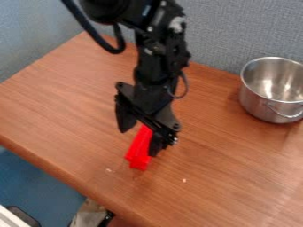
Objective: Put the red object in the metal pot
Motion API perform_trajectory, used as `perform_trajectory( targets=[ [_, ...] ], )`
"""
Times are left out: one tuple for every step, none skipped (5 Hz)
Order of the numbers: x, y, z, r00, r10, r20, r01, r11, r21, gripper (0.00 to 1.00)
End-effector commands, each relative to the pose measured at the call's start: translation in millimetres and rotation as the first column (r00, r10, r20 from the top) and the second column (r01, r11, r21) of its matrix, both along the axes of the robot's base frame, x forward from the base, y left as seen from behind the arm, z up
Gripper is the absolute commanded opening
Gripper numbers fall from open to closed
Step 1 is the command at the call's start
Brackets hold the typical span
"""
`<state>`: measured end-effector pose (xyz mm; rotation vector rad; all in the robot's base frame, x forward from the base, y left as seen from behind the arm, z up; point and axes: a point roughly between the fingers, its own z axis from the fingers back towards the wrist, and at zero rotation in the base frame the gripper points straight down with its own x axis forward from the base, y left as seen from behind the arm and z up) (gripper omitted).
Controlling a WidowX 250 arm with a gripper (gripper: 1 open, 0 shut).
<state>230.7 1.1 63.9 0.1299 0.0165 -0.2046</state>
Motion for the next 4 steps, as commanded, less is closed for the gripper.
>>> perform_trajectory(
  targets=[
    [-2.6, 9.7, 18.0, 0.998, 0.008, 0.064, -0.007, 1.000, -0.023, 1.00],
    [-2.1, 9.8, 14.9, 0.992, 0.037, 0.121, -0.032, 0.999, -0.043, 1.00],
    [-3.1, 10.4, 11.7, 0.986, 0.040, 0.161, -0.030, 0.998, -0.062, 1.00],
    [-1.8, 11.3, 8.4, 0.981, 0.038, 0.190, -0.023, 0.997, -0.076, 1.00]
  ],
)
